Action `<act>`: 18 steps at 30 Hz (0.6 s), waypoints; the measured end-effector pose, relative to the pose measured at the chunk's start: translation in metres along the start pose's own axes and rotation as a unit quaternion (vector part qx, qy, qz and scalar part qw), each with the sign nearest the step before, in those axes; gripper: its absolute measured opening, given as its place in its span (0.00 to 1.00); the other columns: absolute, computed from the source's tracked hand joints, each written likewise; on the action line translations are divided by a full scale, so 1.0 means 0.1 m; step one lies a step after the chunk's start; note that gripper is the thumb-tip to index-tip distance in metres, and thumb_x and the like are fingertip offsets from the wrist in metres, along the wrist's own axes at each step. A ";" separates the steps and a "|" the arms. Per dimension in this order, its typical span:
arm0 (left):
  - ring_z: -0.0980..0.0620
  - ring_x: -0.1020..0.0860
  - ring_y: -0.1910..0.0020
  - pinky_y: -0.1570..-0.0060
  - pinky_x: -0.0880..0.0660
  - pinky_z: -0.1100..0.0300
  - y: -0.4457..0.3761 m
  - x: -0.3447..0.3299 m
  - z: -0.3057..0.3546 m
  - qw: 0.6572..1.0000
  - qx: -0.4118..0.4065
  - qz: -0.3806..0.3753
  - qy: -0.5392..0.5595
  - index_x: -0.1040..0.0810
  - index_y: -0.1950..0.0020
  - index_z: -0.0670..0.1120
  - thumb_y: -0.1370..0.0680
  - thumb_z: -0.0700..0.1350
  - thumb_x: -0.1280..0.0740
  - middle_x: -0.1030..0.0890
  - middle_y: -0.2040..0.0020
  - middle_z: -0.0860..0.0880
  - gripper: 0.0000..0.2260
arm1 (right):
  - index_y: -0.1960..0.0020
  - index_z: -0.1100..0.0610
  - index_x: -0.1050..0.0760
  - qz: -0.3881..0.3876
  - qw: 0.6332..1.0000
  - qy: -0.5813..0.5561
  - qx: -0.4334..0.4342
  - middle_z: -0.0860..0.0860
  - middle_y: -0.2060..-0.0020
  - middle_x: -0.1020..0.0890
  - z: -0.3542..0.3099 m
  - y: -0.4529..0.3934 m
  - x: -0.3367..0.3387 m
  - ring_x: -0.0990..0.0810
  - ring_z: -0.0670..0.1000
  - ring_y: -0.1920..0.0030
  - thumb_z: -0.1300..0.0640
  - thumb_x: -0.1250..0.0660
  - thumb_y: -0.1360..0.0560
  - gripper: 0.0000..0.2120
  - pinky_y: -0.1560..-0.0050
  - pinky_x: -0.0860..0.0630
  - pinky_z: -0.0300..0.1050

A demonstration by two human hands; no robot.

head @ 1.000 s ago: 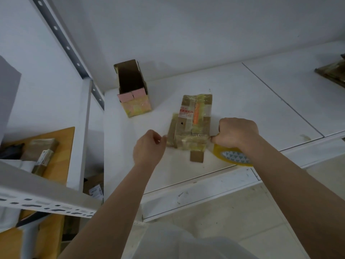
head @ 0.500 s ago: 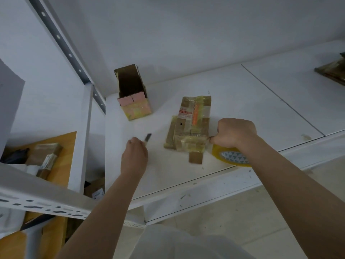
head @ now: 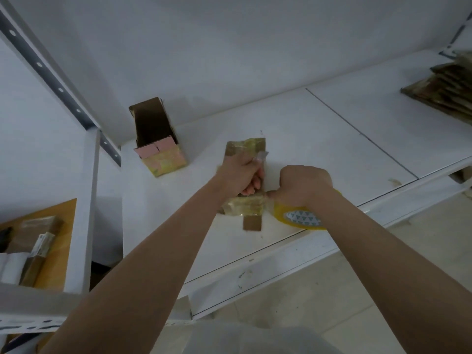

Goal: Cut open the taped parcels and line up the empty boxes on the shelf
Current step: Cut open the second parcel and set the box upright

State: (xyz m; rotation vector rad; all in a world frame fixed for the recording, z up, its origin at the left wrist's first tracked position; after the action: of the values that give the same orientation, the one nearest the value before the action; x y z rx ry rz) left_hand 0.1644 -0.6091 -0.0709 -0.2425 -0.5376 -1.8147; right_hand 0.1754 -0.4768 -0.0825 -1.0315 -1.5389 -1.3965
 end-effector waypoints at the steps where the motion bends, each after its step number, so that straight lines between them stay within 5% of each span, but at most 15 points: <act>1: 0.57 0.30 0.80 0.77 0.32 0.65 -0.02 0.00 -0.05 1.000 -0.007 0.011 -0.005 0.26 0.63 0.44 0.17 0.50 0.42 0.24 0.73 0.49 0.18 | 0.56 0.52 0.26 -0.010 1.000 -0.013 -0.003 0.47 0.63 0.25 0.03 0.00 0.00 0.23 0.52 0.57 0.35 0.38 0.26 0.20 0.57 0.31 0.45; 8: 0.59 0.32 0.80 0.74 0.34 0.66 -0.06 -0.02 -0.10 0.996 -0.077 0.032 -0.021 0.27 0.66 0.45 0.16 0.47 0.43 0.27 0.78 0.54 0.20 | 0.37 0.47 0.23 -0.100 0.992 -0.075 0.009 0.48 0.37 0.24 0.26 0.02 0.03 0.26 0.54 0.36 0.40 0.39 0.22 0.18 0.35 0.29 0.57; 15: 0.60 0.30 0.77 0.71 0.32 0.68 -0.02 -0.06 -0.05 0.996 -0.049 -0.074 -0.024 0.28 0.67 0.43 0.17 0.50 0.42 0.26 0.73 0.52 0.20 | 0.36 0.51 0.21 -0.104 0.988 -0.109 0.014 0.51 0.37 0.22 0.37 0.08 0.02 0.25 0.54 0.38 0.43 0.39 0.20 0.18 0.36 0.29 0.49; 18: 0.58 0.33 0.75 0.68 0.34 0.68 0.05 -0.05 0.04 0.978 -0.049 -0.158 -0.129 0.26 0.63 0.41 0.17 0.50 0.41 0.30 0.74 0.54 0.19 | 0.36 0.51 0.22 -0.105 0.981 -0.159 0.032 0.52 0.37 0.23 0.40 0.15 0.06 0.26 0.52 0.41 0.47 0.39 0.18 0.16 0.44 0.34 0.42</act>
State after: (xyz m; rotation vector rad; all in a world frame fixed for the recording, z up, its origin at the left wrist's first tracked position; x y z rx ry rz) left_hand 0.1702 -0.6042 -0.0681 -0.4882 -0.7006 -2.1375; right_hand 0.1857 -0.4360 -0.0747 -1.1192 -1.9630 -1.3593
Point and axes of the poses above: each hand's wrist, its own y-axis away from the middle knuckle, its own x-axis out of the back of the hand, z = x × y, the point moved 4 cm from there along -y, towards the middle knuckle
